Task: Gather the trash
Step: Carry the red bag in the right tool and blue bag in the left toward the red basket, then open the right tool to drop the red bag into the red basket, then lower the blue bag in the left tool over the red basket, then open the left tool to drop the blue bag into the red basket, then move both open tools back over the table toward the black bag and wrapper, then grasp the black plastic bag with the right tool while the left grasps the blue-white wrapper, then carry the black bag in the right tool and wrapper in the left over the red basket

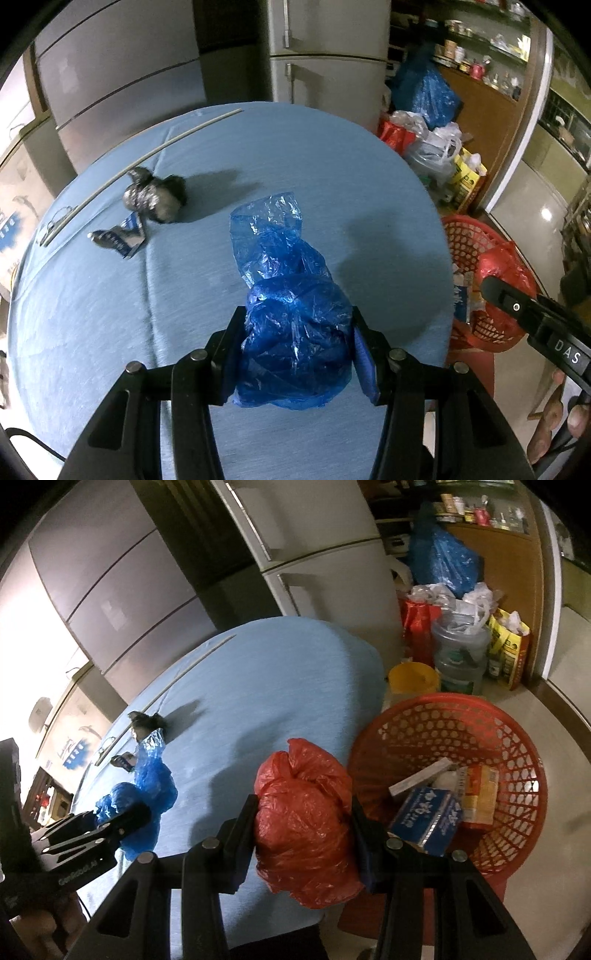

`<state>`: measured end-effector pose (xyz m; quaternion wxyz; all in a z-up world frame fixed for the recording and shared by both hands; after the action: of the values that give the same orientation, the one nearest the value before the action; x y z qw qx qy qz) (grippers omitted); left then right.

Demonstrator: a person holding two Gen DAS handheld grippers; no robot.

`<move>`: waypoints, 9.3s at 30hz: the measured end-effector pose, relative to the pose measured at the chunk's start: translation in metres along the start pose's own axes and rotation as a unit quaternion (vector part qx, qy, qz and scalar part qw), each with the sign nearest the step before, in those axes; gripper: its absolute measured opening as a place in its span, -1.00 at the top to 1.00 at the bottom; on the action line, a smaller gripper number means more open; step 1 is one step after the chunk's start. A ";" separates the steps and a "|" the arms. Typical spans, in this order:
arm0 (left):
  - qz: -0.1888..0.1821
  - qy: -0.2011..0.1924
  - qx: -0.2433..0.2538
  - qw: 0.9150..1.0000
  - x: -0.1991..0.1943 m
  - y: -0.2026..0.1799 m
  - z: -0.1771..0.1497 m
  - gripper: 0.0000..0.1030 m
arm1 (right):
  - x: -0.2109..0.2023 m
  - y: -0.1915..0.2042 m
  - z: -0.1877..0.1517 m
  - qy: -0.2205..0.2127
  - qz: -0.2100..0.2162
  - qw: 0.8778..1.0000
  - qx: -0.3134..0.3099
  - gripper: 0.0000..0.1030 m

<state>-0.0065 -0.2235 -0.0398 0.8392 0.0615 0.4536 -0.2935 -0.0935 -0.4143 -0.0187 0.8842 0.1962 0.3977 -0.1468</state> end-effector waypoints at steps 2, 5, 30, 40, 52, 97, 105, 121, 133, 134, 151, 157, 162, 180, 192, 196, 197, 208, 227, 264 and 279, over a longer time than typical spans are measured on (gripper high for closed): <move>-0.003 0.002 0.006 1.000 0.002 -0.008 0.001 -0.04 | -0.001 -0.007 0.001 -0.001 -0.003 1.000 0.005 0.05; -0.008 0.005 0.021 1.000 0.007 -0.021 0.004 -0.04 | -0.002 -0.015 0.002 -0.003 -0.007 1.000 0.013 0.05; -0.023 0.021 0.073 0.997 0.023 -0.067 0.012 -0.04 | -0.005 -0.070 0.004 -0.010 -0.031 0.998 0.058 0.05; -0.034 0.028 0.089 0.995 0.031 -0.083 0.014 -0.04 | -0.002 -0.115 0.010 -0.013 -0.065 0.994 0.089 0.05; -0.055 0.044 0.124 0.990 0.052 -0.123 0.021 -0.04 | 0.028 -0.153 0.026 0.012 -0.087 0.990 0.106 0.01; -0.125 0.086 0.125 0.980 0.082 -0.163 0.031 -0.18 | -0.007 -0.197 0.041 -0.009 -0.180 0.976 0.122 -0.48; -0.109 0.062 0.084 0.989 0.058 -0.117 0.024 -0.18 | -0.014 -0.153 0.048 -0.020 -0.171 0.981 0.087 -0.49; -0.060 0.028 -0.032 0.997 0.021 0.004 -0.015 -0.18 | -0.024 -0.068 0.052 -0.037 -0.153 0.987 0.015 -0.49; -0.028 0.007 -0.110 0.994 -0.003 0.073 -0.040 -0.18 | -0.021 -0.007 0.056 -0.043 -0.131 0.990 -0.036 -0.49; -0.026 0.005 -0.117 0.993 -0.005 0.079 -0.042 -0.18 | -0.020 -0.001 0.056 -0.043 -0.128 0.990 -0.041 -0.49; 0.057 0.001 -0.183 0.981 -0.030 0.153 -0.076 -0.18 | 0.023 0.110 0.031 -0.013 -0.055 0.990 -0.128 -0.49; 0.078 0.004 -0.204 0.976 -0.032 0.174 -0.084 -0.18 | 0.030 0.136 0.019 -0.004 -0.043 0.988 -0.150 -0.49; 0.095 0.005 -0.214 0.972 -0.032 0.187 -0.086 -0.18 | 0.035 0.150 0.009 0.007 -0.042 0.985 -0.166 -0.49; 0.130 -0.001 -0.245 0.961 -0.035 0.230 -0.107 -0.25 | 0.061 0.221 -0.002 0.032 0.012 0.974 -0.226 -0.49; 0.143 -0.006 -0.262 0.954 -0.032 0.255 -0.116 -0.94 | 0.111 0.319 0.053 0.027 0.052 0.964 -0.259 -0.49; 0.142 -0.008 -0.256 0.956 -0.031 0.260 -0.116 -1.00 | 0.136 0.336 0.062 0.047 0.050 0.964 -0.258 -0.49; 0.142 -0.010 -0.254 0.957 -0.030 0.260 -0.115 -1.00 | 0.142 0.341 0.063 0.051 0.050 0.963 -0.261 -0.49; 0.144 -0.025 -0.248 0.958 -0.025 0.269 -0.110 -1.00 | 0.190 0.375 0.068 0.070 0.041 0.955 -0.285 -0.54; 0.132 -0.007 -0.242 0.961 -0.009 0.277 -0.078 -1.00 | 0.181 0.330 0.057 0.062 0.047 0.960 -0.270 0.22; 0.067 -0.040 -0.227 0.971 0.037 0.279 0.039 0.47 | 0.124 0.230 0.045 0.053 0.067 0.980 -0.182 0.22; 0.083 -0.052 -0.177 0.979 -0.006 0.226 0.014 0.47 | 0.081 0.203 0.014 0.051 0.068 0.984 -0.159 0.22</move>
<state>0.1252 -0.0401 -0.0636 0.8805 -0.0657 0.4476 -0.1413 0.0515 -0.2500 -0.0249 0.8907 0.0873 0.4460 -0.0109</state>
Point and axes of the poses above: each gripper's, at about its wrist camera, not at the fingertips, and x roughly the way its jaws point, y to its left, z to its top, the point moved 7 cm from there along x, roughly the way its jaws point, and after that the axes turned 13 degrees about -z, right-handed, at the moved point
